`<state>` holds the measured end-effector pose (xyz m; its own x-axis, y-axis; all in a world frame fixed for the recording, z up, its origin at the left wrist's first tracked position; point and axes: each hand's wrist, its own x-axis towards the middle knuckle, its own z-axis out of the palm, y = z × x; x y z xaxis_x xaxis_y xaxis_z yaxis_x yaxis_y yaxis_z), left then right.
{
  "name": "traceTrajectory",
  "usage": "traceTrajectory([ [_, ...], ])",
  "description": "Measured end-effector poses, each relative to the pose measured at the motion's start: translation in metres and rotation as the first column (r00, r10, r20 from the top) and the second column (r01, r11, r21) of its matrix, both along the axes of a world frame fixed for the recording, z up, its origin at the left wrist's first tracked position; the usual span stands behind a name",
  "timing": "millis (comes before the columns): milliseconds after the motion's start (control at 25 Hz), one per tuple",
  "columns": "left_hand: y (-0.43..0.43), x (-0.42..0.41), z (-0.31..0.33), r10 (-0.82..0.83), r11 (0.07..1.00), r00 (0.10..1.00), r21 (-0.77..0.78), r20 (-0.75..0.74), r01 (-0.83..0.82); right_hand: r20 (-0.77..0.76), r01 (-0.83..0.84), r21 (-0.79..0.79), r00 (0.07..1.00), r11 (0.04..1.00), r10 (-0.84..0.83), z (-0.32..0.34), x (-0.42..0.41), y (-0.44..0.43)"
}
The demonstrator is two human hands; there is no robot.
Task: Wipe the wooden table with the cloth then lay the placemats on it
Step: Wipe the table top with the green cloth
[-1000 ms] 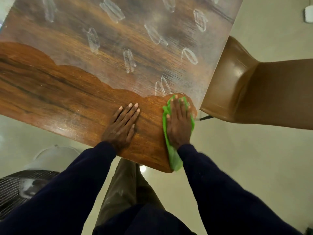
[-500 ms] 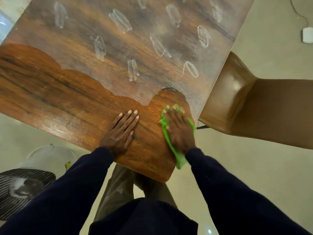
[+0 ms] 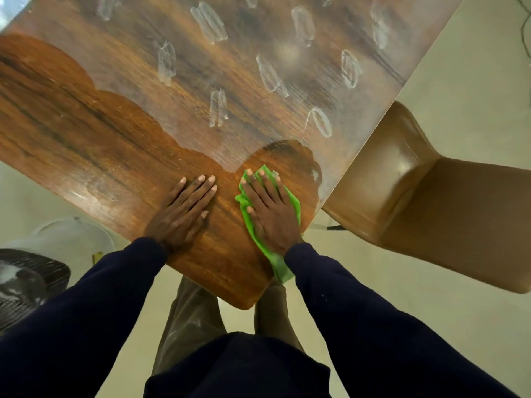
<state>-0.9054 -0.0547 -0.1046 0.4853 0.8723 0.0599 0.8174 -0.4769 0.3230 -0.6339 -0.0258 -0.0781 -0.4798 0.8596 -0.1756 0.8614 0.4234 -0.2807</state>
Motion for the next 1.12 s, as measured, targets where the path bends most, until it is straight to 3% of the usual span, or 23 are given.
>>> traceTrajectory([
  [80,-0.004,0.033,0.006,0.189,0.982,0.981,-0.001,0.043,-0.190,-0.003,-0.001,0.012,1.000,1.000,0.001,-0.003,0.041,0.000],
  [200,-0.003,0.084,0.012,0.527,0.848,0.847,-0.113,0.068,-0.518,0.060,0.238,0.042,0.969,0.970,-0.240,-0.006,0.092,0.043],
  [280,-0.002,0.099,0.011,0.634,0.768,0.773,-0.142,0.028,-0.625,0.091,0.323,0.079,0.940,0.943,-0.329,-0.005,0.098,0.077],
  [400,-0.005,0.099,0.007,0.640,0.760,0.768,-0.141,-0.008,-0.634,0.101,0.251,0.117,0.960,0.961,-0.263,-0.006,0.080,0.097],
  [600,-0.005,0.102,0.008,0.643,0.759,0.766,-0.112,-0.028,-0.641,0.050,-0.058,0.039,0.997,0.998,0.056,-0.001,0.040,0.076],
  [760,-0.002,0.102,0.009,0.697,0.714,0.717,-0.083,0.000,-0.695,0.025,-0.376,-0.050,0.926,0.925,0.377,-0.005,0.068,0.059],
  [840,-0.002,0.102,0.007,0.710,0.701,0.704,-0.080,-0.013,-0.708,0.062,-0.286,-0.015,0.956,0.958,0.286,-0.006,0.092,0.079],
  [1000,-0.001,0.096,-0.001,0.731,0.680,0.681,-0.055,-0.025,-0.732,0.104,0.074,0.087,0.991,0.993,-0.083,-0.002,0.070,0.138],
  [1120,-0.003,0.096,-0.005,0.731,0.680,0.682,-0.040,-0.036,-0.732,0.074,0.052,0.122,0.995,0.991,-0.061,-0.004,0.024,0.144],
])
